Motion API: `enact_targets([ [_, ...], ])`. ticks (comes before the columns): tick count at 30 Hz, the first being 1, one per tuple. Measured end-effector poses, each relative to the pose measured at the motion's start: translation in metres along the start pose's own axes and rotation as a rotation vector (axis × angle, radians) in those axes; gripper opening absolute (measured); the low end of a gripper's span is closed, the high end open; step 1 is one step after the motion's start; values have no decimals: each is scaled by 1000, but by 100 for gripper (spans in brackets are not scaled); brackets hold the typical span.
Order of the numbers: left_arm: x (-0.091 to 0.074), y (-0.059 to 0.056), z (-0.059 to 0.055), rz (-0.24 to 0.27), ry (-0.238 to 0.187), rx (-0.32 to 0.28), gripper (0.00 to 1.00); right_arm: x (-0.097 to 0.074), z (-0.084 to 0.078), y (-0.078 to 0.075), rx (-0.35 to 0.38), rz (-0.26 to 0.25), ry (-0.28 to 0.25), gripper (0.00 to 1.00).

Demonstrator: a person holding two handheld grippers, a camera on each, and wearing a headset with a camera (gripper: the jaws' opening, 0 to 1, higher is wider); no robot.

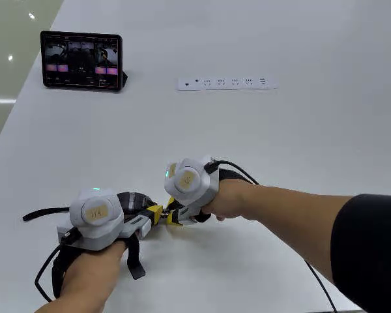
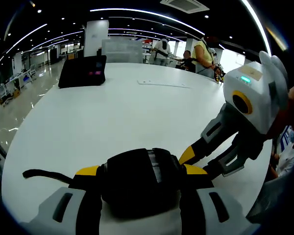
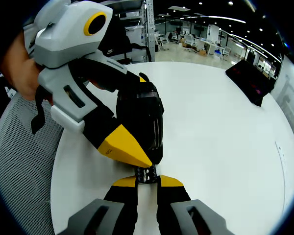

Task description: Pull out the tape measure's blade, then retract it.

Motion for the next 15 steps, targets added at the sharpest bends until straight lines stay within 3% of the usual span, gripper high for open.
enact_targets([
  [15, 0, 0, -1, 1, -4, 2, 61, 3, 3, 2, 15, -5, -1, 11],
])
Point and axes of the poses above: the centre of the closed fingertips' face, and the gripper's own axes: x roughly forward along the fingers, y roughly to its left, z roughly out of its top, the point moved 5 cm from there along -x, roughly backward along the fingers, and after that the axes turned 11 degrees about -z, right-handed, at the moved point
